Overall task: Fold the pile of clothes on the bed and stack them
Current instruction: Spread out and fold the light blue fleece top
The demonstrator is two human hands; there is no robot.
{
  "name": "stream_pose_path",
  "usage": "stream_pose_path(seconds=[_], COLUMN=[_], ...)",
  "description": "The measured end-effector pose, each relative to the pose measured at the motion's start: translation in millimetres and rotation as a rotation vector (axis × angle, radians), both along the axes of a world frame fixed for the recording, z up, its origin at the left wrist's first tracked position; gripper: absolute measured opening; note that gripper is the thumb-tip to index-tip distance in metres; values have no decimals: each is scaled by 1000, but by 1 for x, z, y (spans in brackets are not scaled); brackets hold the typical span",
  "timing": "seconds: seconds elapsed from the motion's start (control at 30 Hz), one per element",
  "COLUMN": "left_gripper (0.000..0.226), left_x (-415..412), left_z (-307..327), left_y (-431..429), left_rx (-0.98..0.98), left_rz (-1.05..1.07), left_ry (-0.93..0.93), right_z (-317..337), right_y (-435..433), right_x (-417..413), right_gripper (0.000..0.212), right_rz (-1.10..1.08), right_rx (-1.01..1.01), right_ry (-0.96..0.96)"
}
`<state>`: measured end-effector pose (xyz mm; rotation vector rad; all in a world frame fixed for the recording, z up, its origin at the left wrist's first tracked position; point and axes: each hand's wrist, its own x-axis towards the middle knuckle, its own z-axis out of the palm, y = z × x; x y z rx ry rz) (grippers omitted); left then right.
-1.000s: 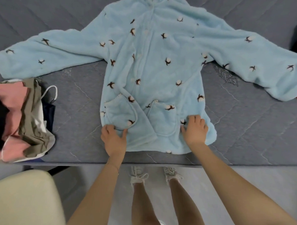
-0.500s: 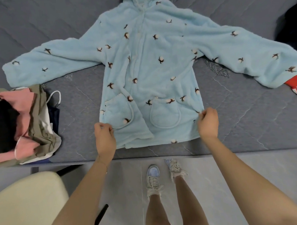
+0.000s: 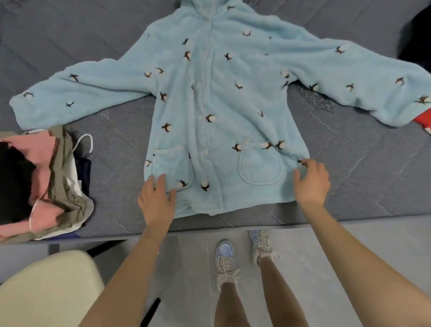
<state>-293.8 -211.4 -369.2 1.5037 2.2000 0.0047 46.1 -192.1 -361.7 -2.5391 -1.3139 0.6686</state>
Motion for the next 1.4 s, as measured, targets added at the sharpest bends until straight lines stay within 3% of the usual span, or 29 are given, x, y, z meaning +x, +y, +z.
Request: stream_pose_path(seconds=[0.13, 0.33, 0.43, 0.57, 0.67, 0.83, 1.0, 1.1, 1.23, 1.4], left_gripper=[62, 65, 66, 65, 64, 62, 63, 60, 51, 50], left_x=[25, 69, 96, 133, 160, 209, 255, 275, 292, 294], left_z=[-5, -3, -2, -4, -5, -3, 4, 7, 0, -26], left_y=[8, 22, 27, 36, 45, 64, 84, 96, 112, 131], left_rx=[-23, -4, -33, -86, -111, -140, -100, -59, -10, -200], left_rz=[-219, -407, -480, -582, -604, -603, -593, -606, -531, -633], left_ry=[-9, -21, -35, -47, -69, -103, -154, -137, -247, -287], right_z=[-3, -9, -12, -18, -20, -20, -13, -14, -26, -26], right_y=[-5, 5, 9, 13, 15, 10, 4, 3, 10, 53], right_x=[-11, 2, 10, 28, 42, 63, 85, 100, 109, 99], right_gripper=[58, 66, 57, 31, 7, 14, 21, 18, 11, 40], right_rz=[141, 58, 1, -118, -199, -173, -297, -313, -181, -193], right_rx=[-42, -107, -108, -91, -61, -68, -15, -102, -348, -160], right_ry=[-20, 16, 51, 207, 321, 451, 678, 672, 543, 568])
